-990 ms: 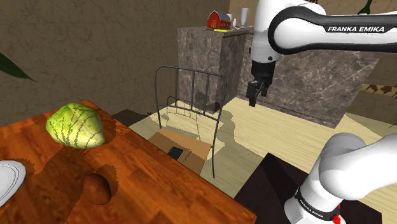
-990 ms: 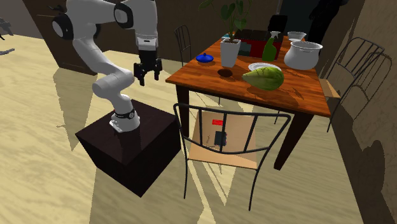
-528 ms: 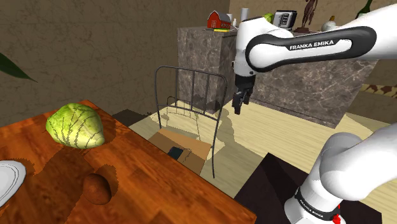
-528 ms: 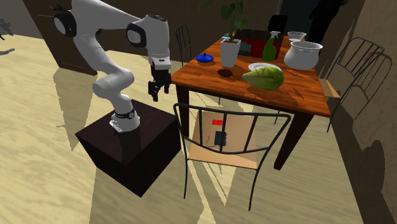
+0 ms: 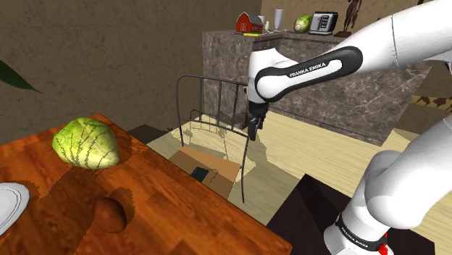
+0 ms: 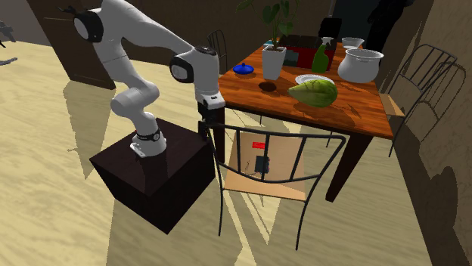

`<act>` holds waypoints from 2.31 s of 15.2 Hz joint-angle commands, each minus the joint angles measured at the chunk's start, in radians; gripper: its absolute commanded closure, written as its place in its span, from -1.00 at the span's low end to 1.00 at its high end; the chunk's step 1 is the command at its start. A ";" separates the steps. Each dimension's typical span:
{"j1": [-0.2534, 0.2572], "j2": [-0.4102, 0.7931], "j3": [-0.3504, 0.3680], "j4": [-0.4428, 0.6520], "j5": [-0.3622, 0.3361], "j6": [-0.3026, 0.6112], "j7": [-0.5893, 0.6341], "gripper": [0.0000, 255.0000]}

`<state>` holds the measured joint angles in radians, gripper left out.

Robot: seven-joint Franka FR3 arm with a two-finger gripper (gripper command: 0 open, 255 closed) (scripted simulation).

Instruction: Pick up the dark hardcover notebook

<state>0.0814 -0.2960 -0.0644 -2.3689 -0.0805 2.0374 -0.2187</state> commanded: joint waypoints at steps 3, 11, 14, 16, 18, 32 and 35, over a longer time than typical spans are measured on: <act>0.018 0.143 -0.011 0.039 0.026 0.109 -0.085 -1.00; 0.040 0.437 0.005 0.178 0.098 0.265 -0.251 -1.00; 0.042 0.547 0.024 0.248 0.122 0.304 -0.309 -1.00; 0.042 0.619 0.038 0.300 0.135 0.324 -0.344 -1.00; 0.042 0.691 0.053 0.355 0.144 0.340 -0.377 -1.00; 0.042 0.880 0.080 0.455 0.154 0.428 -0.429 1.00; 0.042 0.882 0.080 0.457 0.154 0.428 -0.429 1.00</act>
<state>0.1186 0.5821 0.0109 -1.9062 0.0722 2.4673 -0.6486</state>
